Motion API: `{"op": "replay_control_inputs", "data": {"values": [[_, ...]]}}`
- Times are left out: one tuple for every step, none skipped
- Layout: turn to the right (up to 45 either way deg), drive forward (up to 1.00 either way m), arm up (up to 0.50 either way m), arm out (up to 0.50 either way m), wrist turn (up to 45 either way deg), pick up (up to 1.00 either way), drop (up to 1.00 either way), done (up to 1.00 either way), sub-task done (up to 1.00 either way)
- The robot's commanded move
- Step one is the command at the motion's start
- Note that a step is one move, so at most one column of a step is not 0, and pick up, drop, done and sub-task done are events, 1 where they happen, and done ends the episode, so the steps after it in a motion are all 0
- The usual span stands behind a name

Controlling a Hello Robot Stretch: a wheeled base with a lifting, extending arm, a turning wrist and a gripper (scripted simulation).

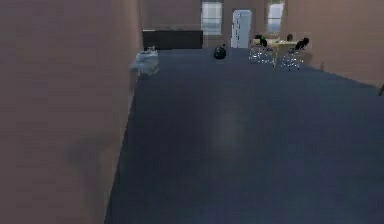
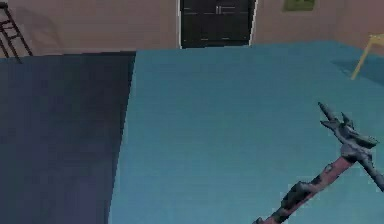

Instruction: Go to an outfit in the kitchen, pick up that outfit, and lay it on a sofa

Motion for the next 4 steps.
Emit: {"op": "replay_control_inputs", "data": {"values": [[0.0,1.00,0.00,0.00,0.0,0.00,0.00,0.00,0.00],[0.0,1.00,0.00,0.00,0.0,0.00,0.00,0.00,0.00],[-3.0,0.00,0.00,0.00,0.0,0.00,0.00,0.00,0.00],[0.0,1.00,0.00,0.00,0.0,0.00,0.00,0.00,0.00]]}}
